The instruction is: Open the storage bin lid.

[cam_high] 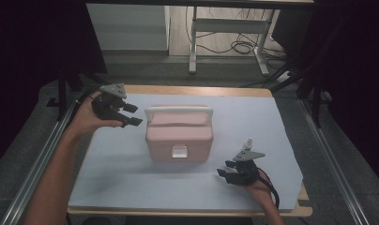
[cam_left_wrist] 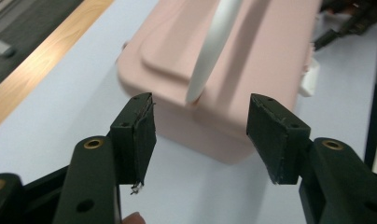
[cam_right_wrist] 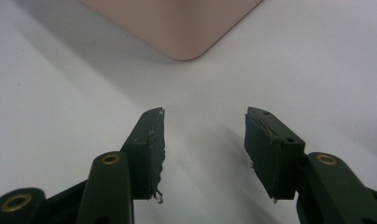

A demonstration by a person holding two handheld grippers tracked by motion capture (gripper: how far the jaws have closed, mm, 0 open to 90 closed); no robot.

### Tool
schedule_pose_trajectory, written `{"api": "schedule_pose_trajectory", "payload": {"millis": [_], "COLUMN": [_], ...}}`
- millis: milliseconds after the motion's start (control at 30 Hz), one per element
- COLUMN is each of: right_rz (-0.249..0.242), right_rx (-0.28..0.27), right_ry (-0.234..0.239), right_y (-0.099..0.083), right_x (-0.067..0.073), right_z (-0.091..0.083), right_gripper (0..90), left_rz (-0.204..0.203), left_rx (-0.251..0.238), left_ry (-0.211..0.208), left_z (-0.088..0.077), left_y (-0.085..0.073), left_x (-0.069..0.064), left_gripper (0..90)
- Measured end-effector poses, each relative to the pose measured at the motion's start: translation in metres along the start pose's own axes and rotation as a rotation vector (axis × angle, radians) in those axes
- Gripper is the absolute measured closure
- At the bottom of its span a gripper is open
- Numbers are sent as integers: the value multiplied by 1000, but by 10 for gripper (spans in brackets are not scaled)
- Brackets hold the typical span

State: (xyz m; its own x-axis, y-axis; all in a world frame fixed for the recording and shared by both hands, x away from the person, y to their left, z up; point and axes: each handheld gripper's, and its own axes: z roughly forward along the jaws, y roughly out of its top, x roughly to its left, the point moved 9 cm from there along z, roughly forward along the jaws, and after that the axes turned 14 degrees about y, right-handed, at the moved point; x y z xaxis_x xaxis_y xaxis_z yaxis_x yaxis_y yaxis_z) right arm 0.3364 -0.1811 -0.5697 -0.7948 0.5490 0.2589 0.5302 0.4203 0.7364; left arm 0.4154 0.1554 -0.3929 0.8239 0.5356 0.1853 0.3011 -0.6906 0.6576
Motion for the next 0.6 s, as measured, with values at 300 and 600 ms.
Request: {"api": "schedule_pose_trajectory", "payload": {"millis": [300, 600], "right_rz": [11, 12], "right_rx": [3, -8], "right_ry": [-1, 9], "right_y": [-1, 0], "right_x": [-1, -1], "right_z": [0, -1], "right_gripper": [476, 475], "left_rz": [120, 192], "left_rx": [35, 130], "left_ry": [-57, -60], "left_z": [-2, 16], "left_y": [38, 59], "left_x": [-5, -7], "left_gripper": [432, 511]}}
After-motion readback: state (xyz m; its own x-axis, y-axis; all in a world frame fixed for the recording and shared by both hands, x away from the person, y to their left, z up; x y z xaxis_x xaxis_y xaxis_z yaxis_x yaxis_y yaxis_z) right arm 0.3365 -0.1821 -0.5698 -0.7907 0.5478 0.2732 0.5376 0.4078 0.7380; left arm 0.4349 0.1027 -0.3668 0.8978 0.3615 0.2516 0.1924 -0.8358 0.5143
